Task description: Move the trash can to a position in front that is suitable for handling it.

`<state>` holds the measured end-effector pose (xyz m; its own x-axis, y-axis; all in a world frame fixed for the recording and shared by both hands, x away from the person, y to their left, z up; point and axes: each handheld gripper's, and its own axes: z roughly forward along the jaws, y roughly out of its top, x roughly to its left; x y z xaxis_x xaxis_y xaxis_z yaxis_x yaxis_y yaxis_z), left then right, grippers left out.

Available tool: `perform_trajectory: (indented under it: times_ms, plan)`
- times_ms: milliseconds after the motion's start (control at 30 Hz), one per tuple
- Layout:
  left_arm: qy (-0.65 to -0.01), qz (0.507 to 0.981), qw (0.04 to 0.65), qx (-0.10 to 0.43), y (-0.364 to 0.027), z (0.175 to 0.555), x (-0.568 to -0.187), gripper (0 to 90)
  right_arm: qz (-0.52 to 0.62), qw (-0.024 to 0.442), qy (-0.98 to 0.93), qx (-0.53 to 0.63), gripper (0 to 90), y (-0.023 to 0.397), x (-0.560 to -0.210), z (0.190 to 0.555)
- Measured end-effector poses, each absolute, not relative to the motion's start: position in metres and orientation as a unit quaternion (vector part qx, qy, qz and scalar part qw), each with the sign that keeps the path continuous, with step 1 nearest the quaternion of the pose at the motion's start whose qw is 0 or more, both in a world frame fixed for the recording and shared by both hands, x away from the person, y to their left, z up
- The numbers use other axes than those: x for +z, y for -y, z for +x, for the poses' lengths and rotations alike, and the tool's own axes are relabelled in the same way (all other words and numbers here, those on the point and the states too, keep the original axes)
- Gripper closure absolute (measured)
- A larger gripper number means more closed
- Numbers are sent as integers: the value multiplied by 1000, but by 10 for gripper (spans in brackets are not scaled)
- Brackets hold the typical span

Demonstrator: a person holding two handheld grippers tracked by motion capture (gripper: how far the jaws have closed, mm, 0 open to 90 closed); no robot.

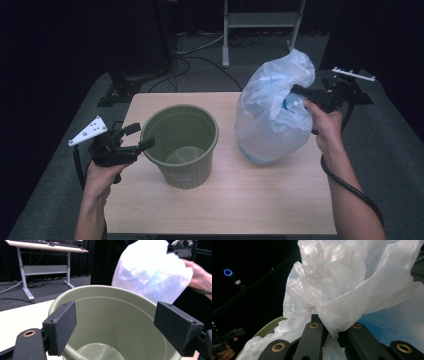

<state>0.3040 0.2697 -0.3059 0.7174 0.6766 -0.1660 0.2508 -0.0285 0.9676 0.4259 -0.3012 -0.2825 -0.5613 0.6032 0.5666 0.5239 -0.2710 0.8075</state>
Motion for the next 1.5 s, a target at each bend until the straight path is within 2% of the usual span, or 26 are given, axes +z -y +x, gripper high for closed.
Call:
perform_trajectory:
  times_ms: [300, 567, 900, 1033, 1200, 1300, 1433, 1500]
  plan:
    - [-336, 693, 613, 176, -274, 303, -306, 170, 470, -10, -618, 630, 861, 257, -338, 442]
    - [-339, 691, 613, 175, -277, 302, -310, 169, 453, -26, -638, 622, 854, 220, -358, 446]
    - [-342, 691, 613, 175, -280, 301, -312, 169, 441, -19, -685, 579, 834, 185, -383, 450]
    - [-344, 690, 612, 175, -281, 301, -313, 169, 440, -19, -701, 560, 704, 178, -391, 451]
    - [-343, 692, 612, 171, -278, 302, -316, 170, 434, 12, -714, 549, 424, 181, -386, 446]
    - [-342, 694, 611, 169, -276, 302, -316, 169, 435, 10, -708, 557, 321, 189, -381, 442]
    - [-341, 694, 611, 171, -276, 302, -316, 169, 436, 15, -700, 566, 262, 201, -373, 437]
    - [-342, 694, 610, 172, -277, 301, -315, 170, 437, 35, -689, 577, 245, 221, -361, 426]
